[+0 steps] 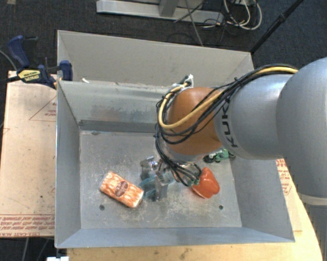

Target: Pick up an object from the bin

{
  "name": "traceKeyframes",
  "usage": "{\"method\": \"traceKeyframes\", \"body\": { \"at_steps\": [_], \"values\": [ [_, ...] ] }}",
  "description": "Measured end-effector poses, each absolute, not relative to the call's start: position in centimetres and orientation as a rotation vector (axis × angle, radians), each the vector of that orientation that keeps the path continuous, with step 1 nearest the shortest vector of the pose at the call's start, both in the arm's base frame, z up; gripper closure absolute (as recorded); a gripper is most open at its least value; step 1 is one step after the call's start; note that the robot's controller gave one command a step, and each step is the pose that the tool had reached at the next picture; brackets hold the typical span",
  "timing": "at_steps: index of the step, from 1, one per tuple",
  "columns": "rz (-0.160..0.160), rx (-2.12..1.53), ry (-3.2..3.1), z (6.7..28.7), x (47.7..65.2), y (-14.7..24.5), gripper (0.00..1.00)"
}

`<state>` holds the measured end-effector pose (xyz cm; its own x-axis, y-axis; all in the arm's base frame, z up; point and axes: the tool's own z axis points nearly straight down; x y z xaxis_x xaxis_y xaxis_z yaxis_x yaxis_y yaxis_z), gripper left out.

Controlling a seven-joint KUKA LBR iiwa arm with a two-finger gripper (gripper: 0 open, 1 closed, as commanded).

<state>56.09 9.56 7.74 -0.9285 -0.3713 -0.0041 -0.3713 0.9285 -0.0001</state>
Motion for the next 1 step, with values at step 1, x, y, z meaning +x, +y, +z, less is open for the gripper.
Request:
{"method": "traceKeyframes", "body": {
  "at_steps": [1],
  "values": [
    [0.002, -0.591, 3.081, 7.73, 56.09, 9.54, 1.0]
  ]
}}
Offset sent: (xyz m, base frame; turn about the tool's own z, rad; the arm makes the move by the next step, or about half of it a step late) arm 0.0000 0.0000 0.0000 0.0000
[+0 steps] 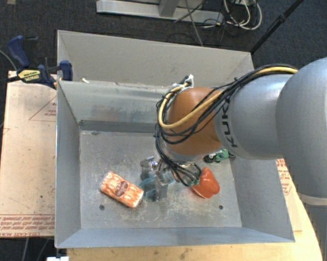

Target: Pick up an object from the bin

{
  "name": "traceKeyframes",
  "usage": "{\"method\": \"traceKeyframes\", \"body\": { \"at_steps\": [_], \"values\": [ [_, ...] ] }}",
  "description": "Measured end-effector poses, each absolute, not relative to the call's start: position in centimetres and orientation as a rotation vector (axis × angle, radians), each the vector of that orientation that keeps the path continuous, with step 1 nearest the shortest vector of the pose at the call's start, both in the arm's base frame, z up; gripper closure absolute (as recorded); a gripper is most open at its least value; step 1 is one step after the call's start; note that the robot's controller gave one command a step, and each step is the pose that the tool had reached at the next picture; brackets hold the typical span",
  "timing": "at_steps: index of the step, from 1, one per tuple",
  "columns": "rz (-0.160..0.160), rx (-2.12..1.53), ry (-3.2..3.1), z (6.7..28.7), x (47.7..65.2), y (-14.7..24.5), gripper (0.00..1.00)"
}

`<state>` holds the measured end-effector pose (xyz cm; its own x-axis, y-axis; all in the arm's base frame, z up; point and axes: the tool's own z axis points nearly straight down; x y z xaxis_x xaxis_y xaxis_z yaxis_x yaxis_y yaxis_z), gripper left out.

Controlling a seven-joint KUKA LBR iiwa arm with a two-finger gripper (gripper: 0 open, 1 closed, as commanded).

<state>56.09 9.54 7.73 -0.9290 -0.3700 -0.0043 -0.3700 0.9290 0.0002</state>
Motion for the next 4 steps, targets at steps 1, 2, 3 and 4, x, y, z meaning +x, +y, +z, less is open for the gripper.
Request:
{"method": "traceKeyframes", "body": {
  "at_steps": [1, 2, 3, 4],
  "values": [
    [0.002, -0.59, 3.081, 7.7, 56.1, 9.5, 1.0],
    [0.002, -0.59, 3.081, 7.7, 56.1, 9.5, 1.0],
    [0.002, -0.59, 3.081, 7.7, 56.1, 9.5, 1.0],
    [0.004, -0.569, 3.089, 7.2, 60.3, 9.6, 1.0]
  ]
}}
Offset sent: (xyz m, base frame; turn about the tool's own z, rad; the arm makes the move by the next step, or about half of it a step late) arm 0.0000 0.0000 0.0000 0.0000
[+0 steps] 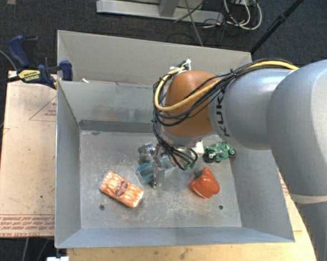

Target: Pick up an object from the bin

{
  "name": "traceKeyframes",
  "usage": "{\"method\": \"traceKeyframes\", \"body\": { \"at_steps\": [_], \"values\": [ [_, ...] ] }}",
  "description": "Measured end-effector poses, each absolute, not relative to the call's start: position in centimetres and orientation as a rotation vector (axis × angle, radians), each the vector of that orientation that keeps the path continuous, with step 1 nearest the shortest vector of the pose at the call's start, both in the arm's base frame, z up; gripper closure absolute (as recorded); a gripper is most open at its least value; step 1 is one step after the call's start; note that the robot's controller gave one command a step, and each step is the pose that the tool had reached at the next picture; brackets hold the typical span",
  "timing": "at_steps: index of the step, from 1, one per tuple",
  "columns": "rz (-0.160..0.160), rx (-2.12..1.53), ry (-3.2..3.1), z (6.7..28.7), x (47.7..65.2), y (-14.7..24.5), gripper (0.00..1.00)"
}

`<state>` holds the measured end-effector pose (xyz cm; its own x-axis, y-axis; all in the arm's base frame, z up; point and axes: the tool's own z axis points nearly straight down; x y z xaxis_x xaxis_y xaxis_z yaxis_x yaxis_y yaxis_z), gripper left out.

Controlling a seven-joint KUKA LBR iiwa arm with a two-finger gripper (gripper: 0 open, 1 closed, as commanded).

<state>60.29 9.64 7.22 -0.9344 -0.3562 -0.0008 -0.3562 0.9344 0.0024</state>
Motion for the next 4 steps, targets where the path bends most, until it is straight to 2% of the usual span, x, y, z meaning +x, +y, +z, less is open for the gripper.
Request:
{"method": "traceKeyframes", "body": {
  "at_steps": [1, 2, 3, 4],
  "values": [
    [0.004, -0.569, 3.089, 7.2, 60.3, 9.6, 1.0],
    [0.002, -0.559, 3.097, 11.0, 60.0, 10.1, 1.0],
    [0.003, -0.57, 3.089, 7.2, 61.4, 10.7, 1.0],
    [0.003, -0.57, 3.089, 7.2, 61.4, 10.7, 1.0]
  ]
}}
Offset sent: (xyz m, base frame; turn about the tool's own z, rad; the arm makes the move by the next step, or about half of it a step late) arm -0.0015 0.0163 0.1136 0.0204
